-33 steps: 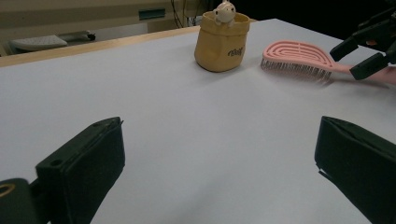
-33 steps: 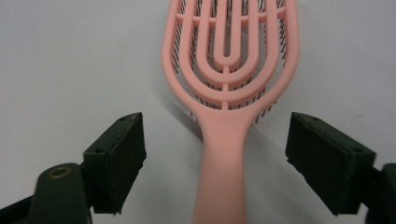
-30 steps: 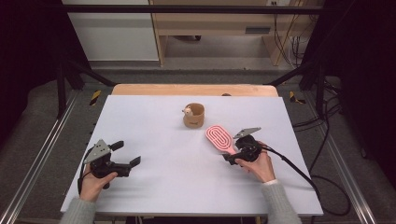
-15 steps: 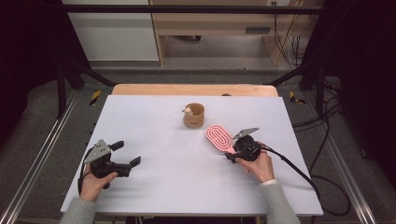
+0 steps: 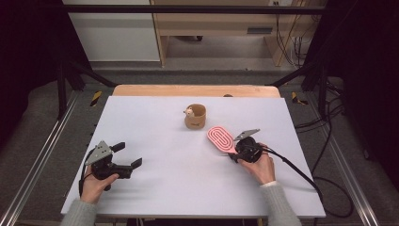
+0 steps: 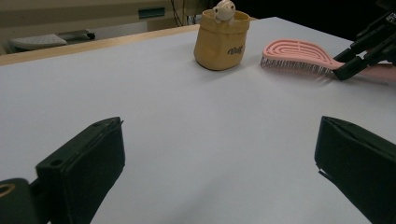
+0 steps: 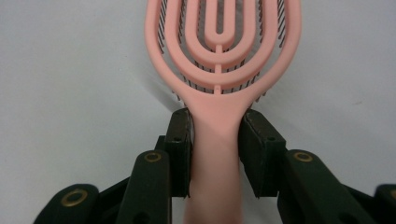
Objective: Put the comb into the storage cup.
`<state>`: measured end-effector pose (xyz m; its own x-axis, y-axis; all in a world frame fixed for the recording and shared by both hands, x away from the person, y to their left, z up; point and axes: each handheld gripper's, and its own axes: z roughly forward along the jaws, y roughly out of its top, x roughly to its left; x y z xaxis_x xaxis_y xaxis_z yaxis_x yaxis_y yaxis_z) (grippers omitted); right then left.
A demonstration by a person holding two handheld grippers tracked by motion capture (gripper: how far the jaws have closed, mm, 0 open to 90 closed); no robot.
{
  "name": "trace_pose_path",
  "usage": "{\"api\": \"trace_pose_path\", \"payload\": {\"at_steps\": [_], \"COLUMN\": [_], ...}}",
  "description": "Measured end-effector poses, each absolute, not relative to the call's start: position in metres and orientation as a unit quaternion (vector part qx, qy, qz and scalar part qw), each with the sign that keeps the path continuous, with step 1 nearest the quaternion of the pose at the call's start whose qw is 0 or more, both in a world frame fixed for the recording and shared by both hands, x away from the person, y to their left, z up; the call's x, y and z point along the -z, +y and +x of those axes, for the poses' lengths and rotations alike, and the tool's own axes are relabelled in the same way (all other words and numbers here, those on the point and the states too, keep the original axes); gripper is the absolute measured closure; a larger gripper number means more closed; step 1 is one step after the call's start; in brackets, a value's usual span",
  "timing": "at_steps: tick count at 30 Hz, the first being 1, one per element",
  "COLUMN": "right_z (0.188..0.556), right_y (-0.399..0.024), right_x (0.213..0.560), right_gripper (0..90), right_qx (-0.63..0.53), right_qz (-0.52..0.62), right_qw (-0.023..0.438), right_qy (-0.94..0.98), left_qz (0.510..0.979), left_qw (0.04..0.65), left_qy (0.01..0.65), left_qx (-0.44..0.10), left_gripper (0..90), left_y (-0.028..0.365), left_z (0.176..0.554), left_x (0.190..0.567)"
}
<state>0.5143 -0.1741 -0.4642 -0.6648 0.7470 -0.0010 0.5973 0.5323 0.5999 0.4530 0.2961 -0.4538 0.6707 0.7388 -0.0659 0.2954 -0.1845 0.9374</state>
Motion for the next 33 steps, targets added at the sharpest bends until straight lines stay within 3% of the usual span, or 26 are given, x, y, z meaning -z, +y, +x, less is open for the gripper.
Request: {"api": "trace_pose_path", "payload": {"at_steps": [33], "right_z": [0.514], "right_y": [-0.1759], "right_x": [0.4585], "right_gripper": [69.4], "right_qx": [-0.271], "right_qz": [0.402], "right_qw": [0.126], "right_qy": [0.866], "left_qz": [0.74], "left_qw": [0.537], "left_qy": [0.349], "left_qx": [-0.207], "left_gripper": [1.6], "left_y": [0.2967], "left_z": [0.4532], "left_x": [0.4537]}}
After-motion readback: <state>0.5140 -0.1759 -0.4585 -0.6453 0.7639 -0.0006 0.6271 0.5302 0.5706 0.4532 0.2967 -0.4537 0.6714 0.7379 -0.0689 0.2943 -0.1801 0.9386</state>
